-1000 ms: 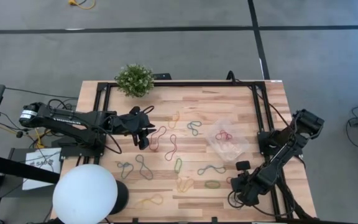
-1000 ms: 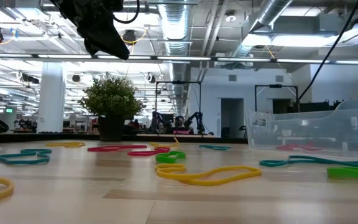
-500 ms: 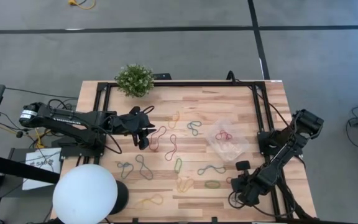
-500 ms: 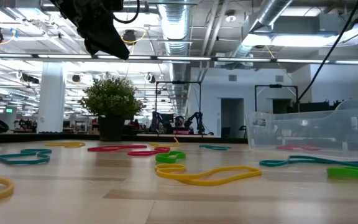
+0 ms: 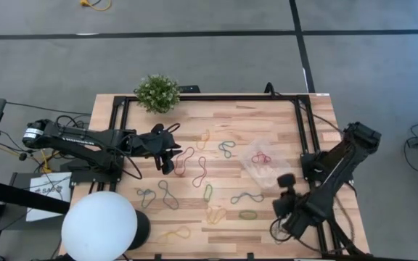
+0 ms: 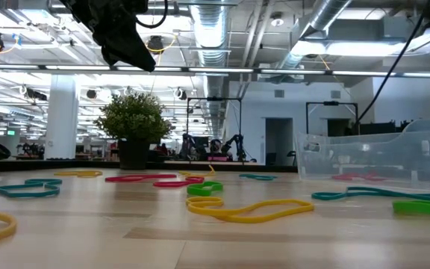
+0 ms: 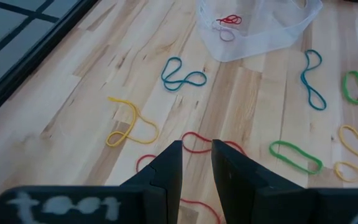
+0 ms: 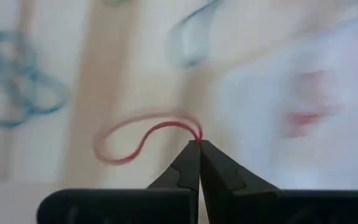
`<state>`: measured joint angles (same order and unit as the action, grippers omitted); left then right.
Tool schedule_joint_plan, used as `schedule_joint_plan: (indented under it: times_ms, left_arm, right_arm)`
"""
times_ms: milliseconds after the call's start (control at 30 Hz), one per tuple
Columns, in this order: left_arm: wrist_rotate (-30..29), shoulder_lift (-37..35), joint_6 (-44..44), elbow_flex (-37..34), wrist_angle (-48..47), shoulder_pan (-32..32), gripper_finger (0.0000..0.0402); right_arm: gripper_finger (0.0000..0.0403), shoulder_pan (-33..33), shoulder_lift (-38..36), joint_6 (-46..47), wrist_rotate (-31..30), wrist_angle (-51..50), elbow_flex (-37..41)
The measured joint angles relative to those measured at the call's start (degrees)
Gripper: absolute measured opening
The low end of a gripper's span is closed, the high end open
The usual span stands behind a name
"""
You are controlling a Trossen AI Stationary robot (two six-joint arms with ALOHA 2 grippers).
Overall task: Pick and place items into bin
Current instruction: Put the red rubber band into the transparent bin
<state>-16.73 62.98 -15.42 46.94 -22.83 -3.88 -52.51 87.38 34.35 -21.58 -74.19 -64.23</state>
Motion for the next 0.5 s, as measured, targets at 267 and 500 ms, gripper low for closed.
schedule_joint_plan:
  times_ms: [267,500]
  left_arm:
    - [-0.09,0.00,1.21,0.00,0.24,0.00,0.0077]
    - [-0.15,0.00,1.60,0.00,0.31,0.01,0.0077]
  right_arm:
    - [0.0001,3.51,-12.81,4.64,-28.63,-7.79,-1.00]
    - [0.0000,14.72,-18.20,4.21,-29.04,-6.60,-1.00]
